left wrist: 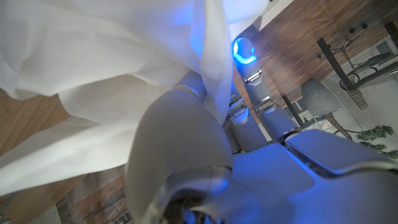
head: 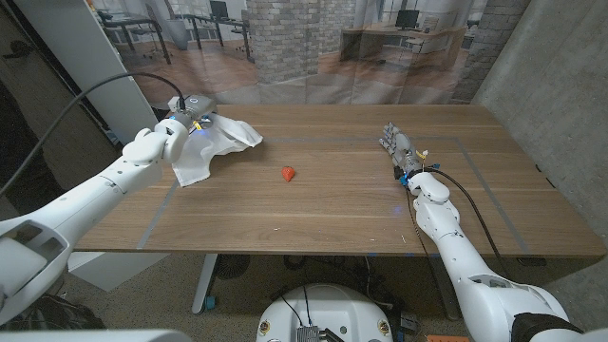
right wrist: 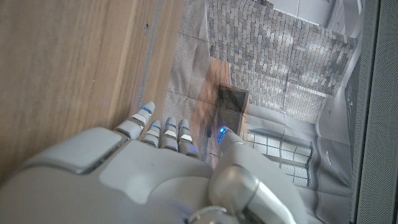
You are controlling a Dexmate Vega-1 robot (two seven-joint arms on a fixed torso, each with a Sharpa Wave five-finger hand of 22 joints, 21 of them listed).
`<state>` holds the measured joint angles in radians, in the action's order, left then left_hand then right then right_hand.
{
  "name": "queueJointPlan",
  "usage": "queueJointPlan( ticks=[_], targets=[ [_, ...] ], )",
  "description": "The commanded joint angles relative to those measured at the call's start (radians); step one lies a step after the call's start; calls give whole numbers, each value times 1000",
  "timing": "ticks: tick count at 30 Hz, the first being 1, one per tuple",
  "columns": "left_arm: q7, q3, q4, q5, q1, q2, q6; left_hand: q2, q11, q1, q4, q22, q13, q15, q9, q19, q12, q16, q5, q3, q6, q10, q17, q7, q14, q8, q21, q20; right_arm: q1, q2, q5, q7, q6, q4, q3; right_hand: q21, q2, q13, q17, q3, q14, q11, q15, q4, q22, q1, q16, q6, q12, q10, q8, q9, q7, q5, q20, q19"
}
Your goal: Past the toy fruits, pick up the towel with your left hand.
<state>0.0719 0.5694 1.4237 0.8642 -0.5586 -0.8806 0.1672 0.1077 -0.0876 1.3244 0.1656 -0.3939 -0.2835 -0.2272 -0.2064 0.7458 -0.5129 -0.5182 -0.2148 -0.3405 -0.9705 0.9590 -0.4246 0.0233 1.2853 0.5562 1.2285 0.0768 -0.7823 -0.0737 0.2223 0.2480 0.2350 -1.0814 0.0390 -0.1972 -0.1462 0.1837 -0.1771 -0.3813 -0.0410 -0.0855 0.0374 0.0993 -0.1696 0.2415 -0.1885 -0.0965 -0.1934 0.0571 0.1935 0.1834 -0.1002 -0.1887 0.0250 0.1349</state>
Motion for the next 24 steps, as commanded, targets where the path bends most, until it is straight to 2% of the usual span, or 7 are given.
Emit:
queueJointPlan(
  ticks=[1, 11, 24],
  targets=[
    [38, -37, 48, 0, -26, -6, 3, 0, -34, -6, -1, -1, -154, -4, -6, -6, -37, -10, -8, -8, -7, 62, -9, 8, 15, 9, 16, 45, -18, 1, 4, -1, -5, -25, 3, 1, 4, 2, -2, 0, 5, -5, 1, -4, -2, -6, 2, -10, -1, 2, 1, 5, -2, -7, -2, 8],
    [77, -70, 77, -8, -48, -4, -2, -2, -29, -8, -2, 4, -169, -3, -6, -13, -37, -13, -14, -12, -5, 65, -25, 12, 21, 8, 35, 46, -22, 2, 5, 0, 6, -29, 4, 1, 5, 2, -1, -1, 6, -5, 1, -5, -2, -6, 2, -10, -1, 3, 0, 5, -3, -7, -3, 9],
    [136, -104, 89, -19, -67, 2, -10, -4, -26, -11, -2, 13, -190, -3, -8, -21, -37, -17, -21, -19, -4, 70, -48, 15, 22, 7, 61, 47, 12, 3, 5, 18, 45, 13, 0, -2, 9, 2, 1, -1, 14, -9, 2, -14, -2, 0, 0, -18, -3, 10, 3, 5, -5, -8, 0, 18]
  ],
)
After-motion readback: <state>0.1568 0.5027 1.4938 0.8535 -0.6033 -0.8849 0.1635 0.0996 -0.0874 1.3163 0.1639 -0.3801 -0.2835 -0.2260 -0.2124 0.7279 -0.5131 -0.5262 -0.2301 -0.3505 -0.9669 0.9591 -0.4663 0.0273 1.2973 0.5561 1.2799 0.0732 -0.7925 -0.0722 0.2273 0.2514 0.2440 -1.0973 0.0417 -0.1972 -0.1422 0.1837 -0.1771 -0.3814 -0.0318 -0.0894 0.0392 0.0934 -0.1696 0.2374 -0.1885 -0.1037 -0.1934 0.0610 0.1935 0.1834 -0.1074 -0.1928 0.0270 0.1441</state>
